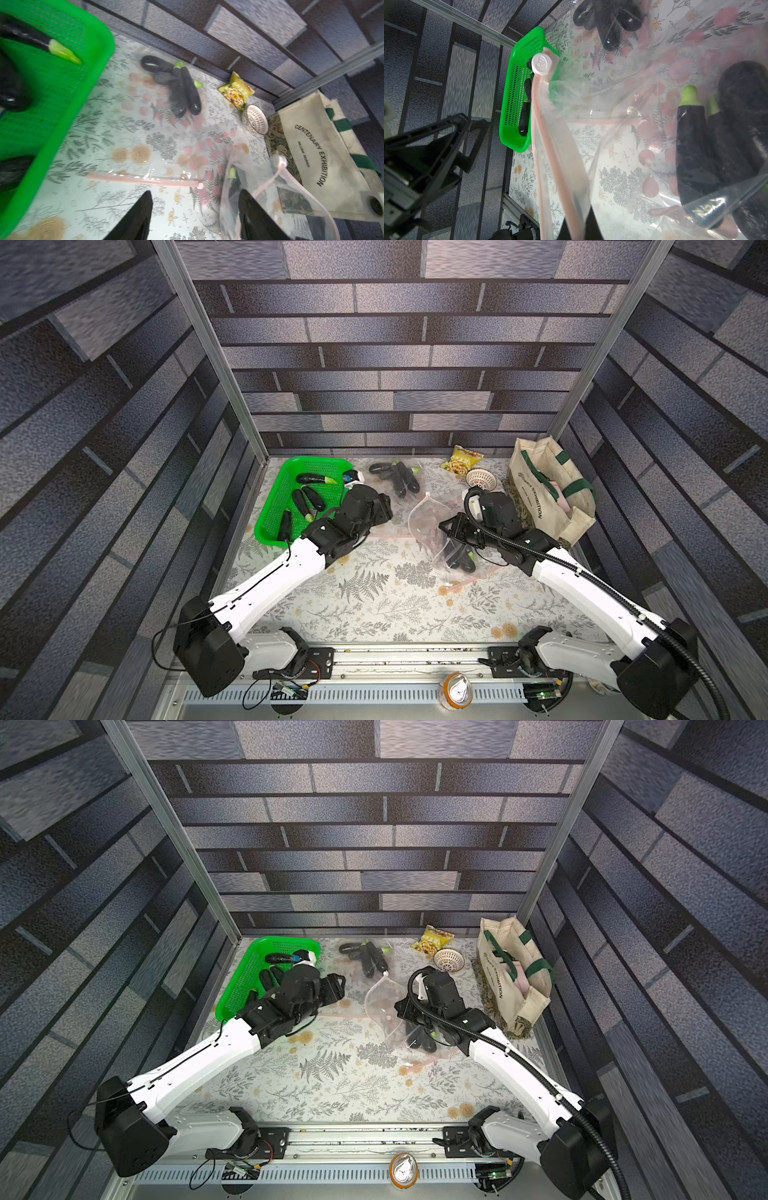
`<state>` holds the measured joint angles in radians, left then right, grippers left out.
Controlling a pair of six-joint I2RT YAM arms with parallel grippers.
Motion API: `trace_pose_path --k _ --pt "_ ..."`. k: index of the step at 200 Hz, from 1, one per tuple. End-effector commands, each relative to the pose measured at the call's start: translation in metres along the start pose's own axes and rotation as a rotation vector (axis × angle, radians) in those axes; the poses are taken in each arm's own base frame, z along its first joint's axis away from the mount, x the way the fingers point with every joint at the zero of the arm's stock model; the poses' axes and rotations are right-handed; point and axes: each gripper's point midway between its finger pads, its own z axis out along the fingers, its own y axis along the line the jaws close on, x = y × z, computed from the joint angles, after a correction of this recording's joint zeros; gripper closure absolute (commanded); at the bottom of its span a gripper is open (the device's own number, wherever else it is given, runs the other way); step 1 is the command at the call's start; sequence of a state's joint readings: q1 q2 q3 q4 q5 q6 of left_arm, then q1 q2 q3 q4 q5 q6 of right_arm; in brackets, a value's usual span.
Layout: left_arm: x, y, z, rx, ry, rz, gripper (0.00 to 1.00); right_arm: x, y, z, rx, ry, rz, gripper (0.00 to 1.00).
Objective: Place the eggplant in a zip-top bag and seal the zipper
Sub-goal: Place the eggplant in the zipper food storage bag, then pick up the eggplant from the basket.
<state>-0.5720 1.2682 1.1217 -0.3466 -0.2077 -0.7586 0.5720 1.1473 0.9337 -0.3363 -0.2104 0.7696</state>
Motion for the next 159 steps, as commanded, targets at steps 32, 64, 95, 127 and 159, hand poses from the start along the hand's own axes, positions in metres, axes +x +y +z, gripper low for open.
trace_pose_path --k 32,64,95,127,159 --pt "-0.024 0.156 -0.007 -0.345 0.172 -0.108 0.34 0.005 -0.004 -0.008 0.027 0.001 -0.046 1.0" --pt "-0.033 0.22 0.011 -0.491 0.257 -0.13 0.34 0.006 -0.009 -0.008 0.047 0.007 -0.057 1.0" --pt "-0.04 0.256 0.042 -0.522 0.305 -0.169 0.36 0.008 -0.011 -0.005 0.058 0.016 -0.066 1.0" --pt "-0.048 0.281 0.071 -0.562 0.353 -0.174 0.36 0.008 -0.013 -0.004 0.068 0.027 -0.077 1.0" --pt "-0.056 0.294 0.099 -0.565 0.38 -0.173 0.36 0.009 -0.015 -0.002 0.083 0.04 -0.089 1.0"
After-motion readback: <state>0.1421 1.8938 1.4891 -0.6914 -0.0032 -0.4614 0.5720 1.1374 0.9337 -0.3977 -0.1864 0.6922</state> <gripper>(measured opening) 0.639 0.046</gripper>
